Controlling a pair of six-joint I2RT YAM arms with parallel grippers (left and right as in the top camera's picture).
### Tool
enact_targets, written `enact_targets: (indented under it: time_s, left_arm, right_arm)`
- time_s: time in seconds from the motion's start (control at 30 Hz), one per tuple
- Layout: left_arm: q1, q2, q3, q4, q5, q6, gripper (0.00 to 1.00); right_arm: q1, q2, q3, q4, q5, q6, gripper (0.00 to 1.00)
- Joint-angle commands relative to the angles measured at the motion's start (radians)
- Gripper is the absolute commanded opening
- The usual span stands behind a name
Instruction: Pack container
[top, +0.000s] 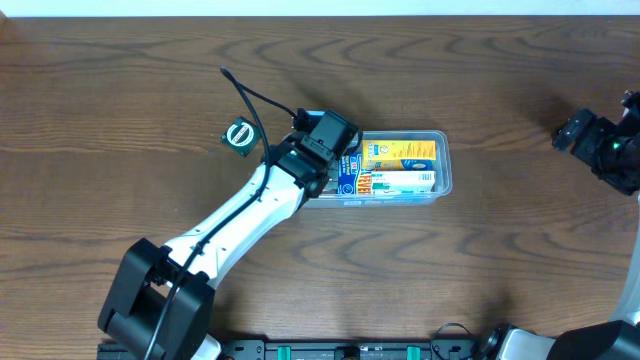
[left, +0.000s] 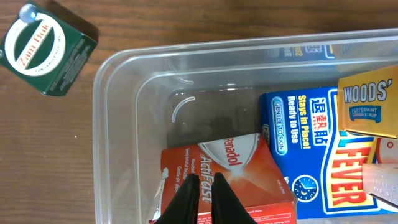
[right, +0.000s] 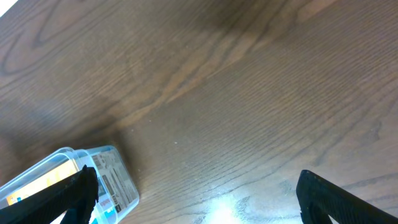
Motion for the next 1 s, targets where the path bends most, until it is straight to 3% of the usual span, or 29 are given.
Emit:
enact_targets:
  time_s: [0.0, 0.27, 0.67, 0.97]
  left_arm:
    - [0.008, 0.013, 0.024, -0.007, 0.036, 0.023, 0.09]
    - [0.008, 0.013, 0.024, -0.032, 0.106, 0.023, 0.06]
    - [0.008, 0.014, 0.024, -0.089, 0.106, 0.024, 0.06]
    - [0.008, 0.044, 0.022, -0.047, 0.101, 0.043, 0.06]
  right_arm:
    - [-0.005, 0.002, 0.014, 0.000, -0.004, 0.011, 0.99]
    - [-0.005, 0.002, 0.014, 0.000, -0.004, 0.011, 0.99]
    - [-0.005, 0.002, 0.014, 0.000, -0.005, 0.011, 0.99]
    - [-0.005, 0.002, 0.014, 0.000, -0.005, 0.011, 0.99]
